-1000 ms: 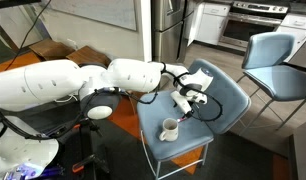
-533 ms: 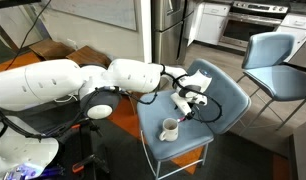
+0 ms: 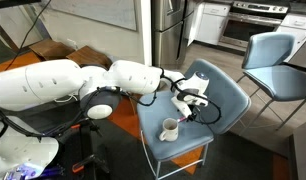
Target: Pick up the pen from the light blue chair and place it in the mug cup.
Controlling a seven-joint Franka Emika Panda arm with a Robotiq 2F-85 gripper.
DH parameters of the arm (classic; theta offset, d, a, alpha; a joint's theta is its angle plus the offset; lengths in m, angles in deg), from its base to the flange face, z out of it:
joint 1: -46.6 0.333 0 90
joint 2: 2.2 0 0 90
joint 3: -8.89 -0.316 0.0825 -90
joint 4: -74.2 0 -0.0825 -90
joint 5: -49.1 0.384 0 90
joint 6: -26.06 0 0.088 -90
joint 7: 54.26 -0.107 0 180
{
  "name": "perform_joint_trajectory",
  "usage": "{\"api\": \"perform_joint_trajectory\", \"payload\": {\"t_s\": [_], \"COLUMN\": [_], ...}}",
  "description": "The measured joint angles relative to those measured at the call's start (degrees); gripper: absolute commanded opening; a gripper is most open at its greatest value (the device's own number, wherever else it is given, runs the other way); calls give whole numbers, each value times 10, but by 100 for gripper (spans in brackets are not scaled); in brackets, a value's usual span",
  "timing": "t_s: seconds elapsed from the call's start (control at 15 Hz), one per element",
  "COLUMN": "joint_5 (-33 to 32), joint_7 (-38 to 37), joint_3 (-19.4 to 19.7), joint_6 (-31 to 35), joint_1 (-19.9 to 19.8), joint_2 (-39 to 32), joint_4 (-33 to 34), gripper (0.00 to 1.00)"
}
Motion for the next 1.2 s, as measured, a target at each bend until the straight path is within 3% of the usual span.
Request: {"api": "perform_joint_trajectory", "payload": {"t_s": [0.53, 0.6, 0.73, 1.2], "joint_5": [0, 0, 0, 0], "joint_7": [0, 0, 0, 0], "joint_3": [0, 0, 0, 0], "joint_6": [40, 46, 53, 56], "joint_1": [7, 6, 4, 3], "joint_2": [-3, -3, -3, -2], "joint_4": [-35, -41, -47, -47], "gripper": [97, 74, 68, 14]}}
